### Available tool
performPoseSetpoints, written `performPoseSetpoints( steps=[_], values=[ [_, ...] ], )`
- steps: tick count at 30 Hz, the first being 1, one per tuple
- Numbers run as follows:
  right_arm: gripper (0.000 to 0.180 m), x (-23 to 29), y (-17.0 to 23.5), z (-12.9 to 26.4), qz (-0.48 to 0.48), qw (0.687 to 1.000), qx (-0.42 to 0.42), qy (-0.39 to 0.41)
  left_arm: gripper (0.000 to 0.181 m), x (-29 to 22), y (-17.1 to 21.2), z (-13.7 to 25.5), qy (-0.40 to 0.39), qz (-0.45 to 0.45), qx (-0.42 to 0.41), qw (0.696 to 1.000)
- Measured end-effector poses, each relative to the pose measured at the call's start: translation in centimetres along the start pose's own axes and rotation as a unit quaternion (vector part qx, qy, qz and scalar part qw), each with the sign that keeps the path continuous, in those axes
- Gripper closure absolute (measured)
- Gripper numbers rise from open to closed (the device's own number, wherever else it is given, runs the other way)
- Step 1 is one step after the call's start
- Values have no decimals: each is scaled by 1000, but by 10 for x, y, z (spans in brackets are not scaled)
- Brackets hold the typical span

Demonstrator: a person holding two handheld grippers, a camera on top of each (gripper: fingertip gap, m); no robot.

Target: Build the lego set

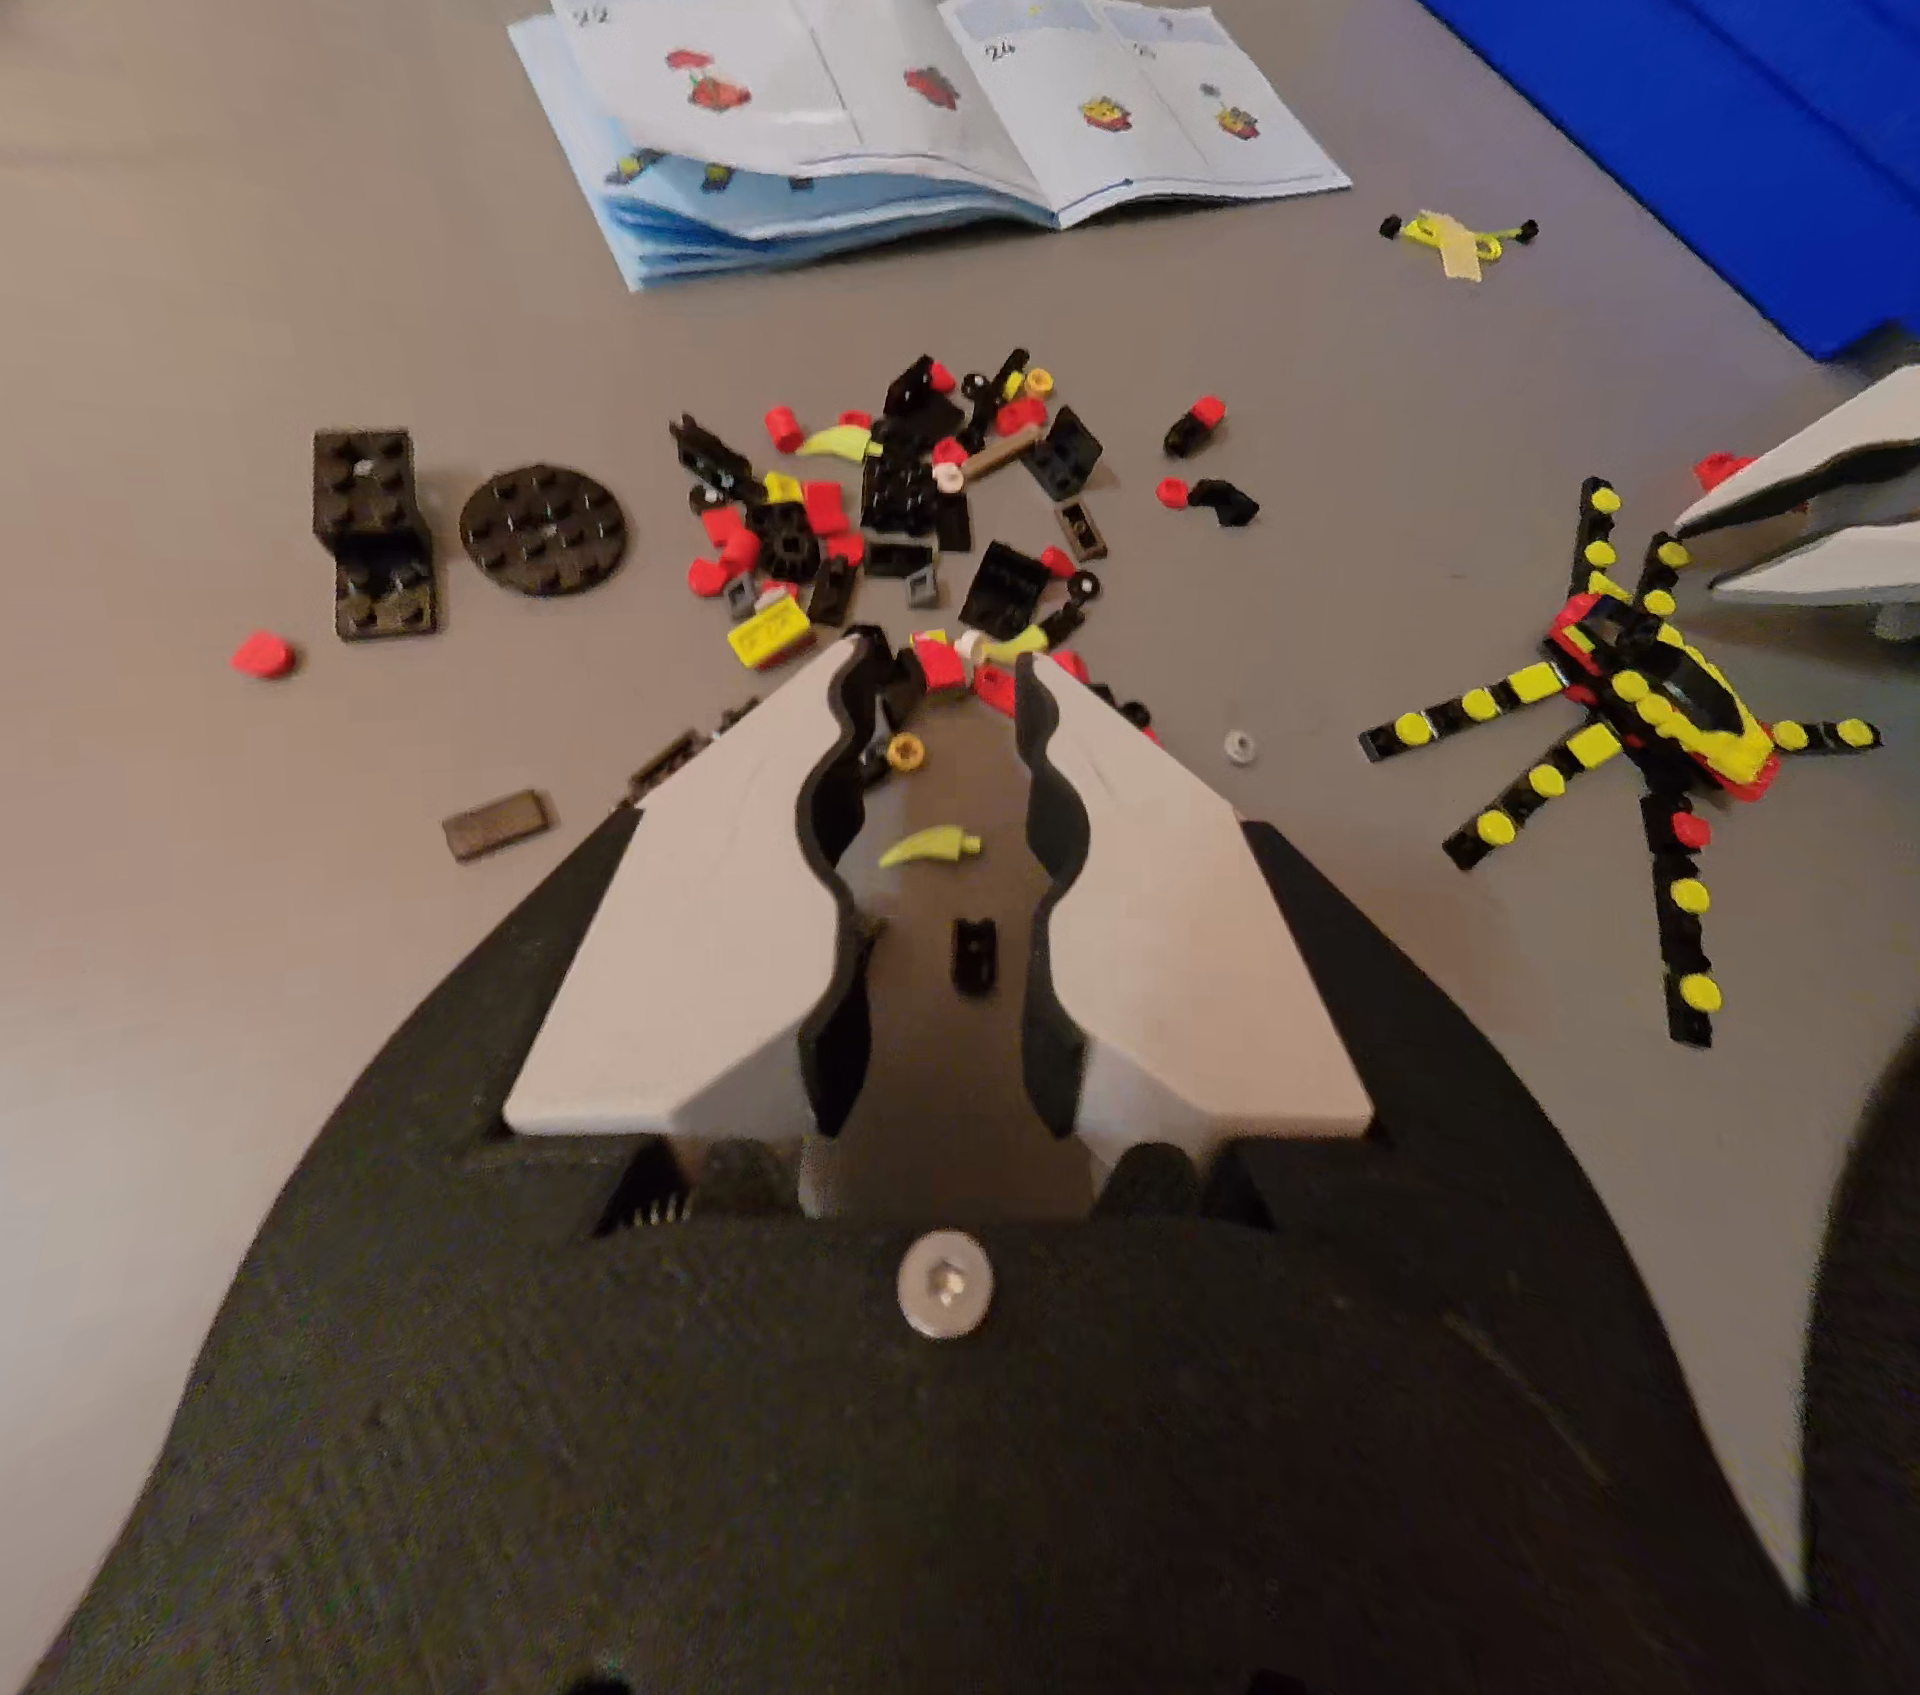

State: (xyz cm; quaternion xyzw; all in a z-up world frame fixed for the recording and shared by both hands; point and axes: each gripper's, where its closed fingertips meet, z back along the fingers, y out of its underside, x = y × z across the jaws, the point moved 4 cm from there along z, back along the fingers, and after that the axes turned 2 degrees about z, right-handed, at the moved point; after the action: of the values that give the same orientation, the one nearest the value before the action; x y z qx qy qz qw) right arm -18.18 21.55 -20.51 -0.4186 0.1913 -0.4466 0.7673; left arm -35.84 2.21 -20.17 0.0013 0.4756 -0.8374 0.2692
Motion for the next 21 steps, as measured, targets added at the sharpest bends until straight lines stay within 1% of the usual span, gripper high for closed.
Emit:
performPoseSetpoints(
  steps=[3, 7, 11, 14, 21],
  values=[
    [165, 2, -1, -1, 2, 1000, 1, -6, 159, 1, -6, -17, -9, -14, 17, 1000],
    [165, 3, -3, 2, 13, 1000, -3, 3, 159, -9, -8, -34, 23, -9, 40, 999],
    [165, 1, -3, 3, 6, 1000, -8, 3, 165, -9, -6, -36, 12, -14, 52, 998],
    [165, 2, -3, 2, 9, 1000, -6, 0, 165, -11, 0, -39, 20, -9, 76, 997],
    [165, 2, -4, 3, 9, 1000, -8, 1, 169, -14, 2, -40, 6, -37, 85, 996]
  ],
)
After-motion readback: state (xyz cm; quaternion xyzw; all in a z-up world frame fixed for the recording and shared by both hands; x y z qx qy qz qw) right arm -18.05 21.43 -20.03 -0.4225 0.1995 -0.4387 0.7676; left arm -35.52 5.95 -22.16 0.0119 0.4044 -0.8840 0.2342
